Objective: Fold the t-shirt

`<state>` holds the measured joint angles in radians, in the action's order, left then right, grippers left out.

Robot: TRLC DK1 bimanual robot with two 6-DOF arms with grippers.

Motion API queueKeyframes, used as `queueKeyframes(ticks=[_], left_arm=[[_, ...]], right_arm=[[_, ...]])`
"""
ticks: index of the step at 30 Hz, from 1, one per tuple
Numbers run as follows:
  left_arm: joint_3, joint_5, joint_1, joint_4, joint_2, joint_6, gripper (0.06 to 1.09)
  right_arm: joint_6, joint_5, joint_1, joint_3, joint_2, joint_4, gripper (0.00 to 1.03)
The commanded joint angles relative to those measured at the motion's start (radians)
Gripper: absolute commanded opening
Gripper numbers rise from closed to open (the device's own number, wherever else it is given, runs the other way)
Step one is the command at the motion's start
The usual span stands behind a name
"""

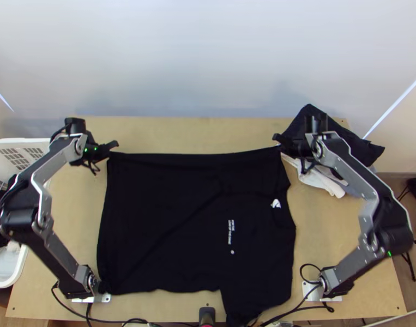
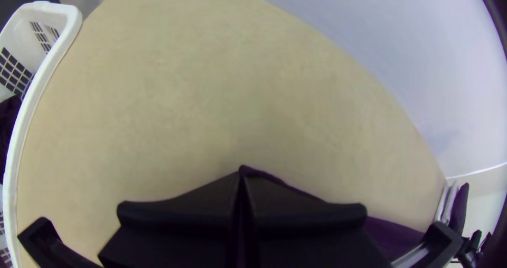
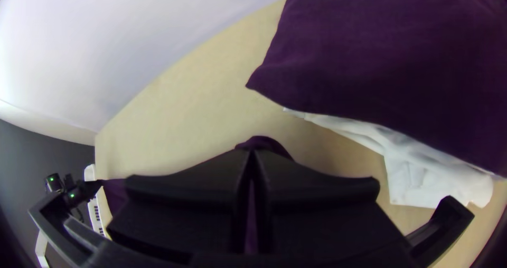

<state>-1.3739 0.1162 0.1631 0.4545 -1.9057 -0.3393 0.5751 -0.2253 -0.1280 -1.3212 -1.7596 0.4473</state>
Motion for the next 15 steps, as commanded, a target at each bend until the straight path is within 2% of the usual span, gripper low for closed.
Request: queueKeyframes(ticks=[1, 7, 15], left_arm=[[-0.254, -0.010, 0.021, 0.079, -0.236, 0.005, 0.09], [-0.364, -0.010, 0.042, 0.096, -0.300, 0.010, 0.09], [-0.536, -0.016, 0.039, 0.153, -0.394, 0.010, 0.09]], right_arm=[[-0.011, 0.018, 0.008, -0.167, -0.192, 0.019, 0.03], [0.000, 0.090, -0.005, -0.253, -0.268, 0.031, 0.03], [0.011, 0.141, -0.009, -0.408, -0.359, 0.076, 0.03]])
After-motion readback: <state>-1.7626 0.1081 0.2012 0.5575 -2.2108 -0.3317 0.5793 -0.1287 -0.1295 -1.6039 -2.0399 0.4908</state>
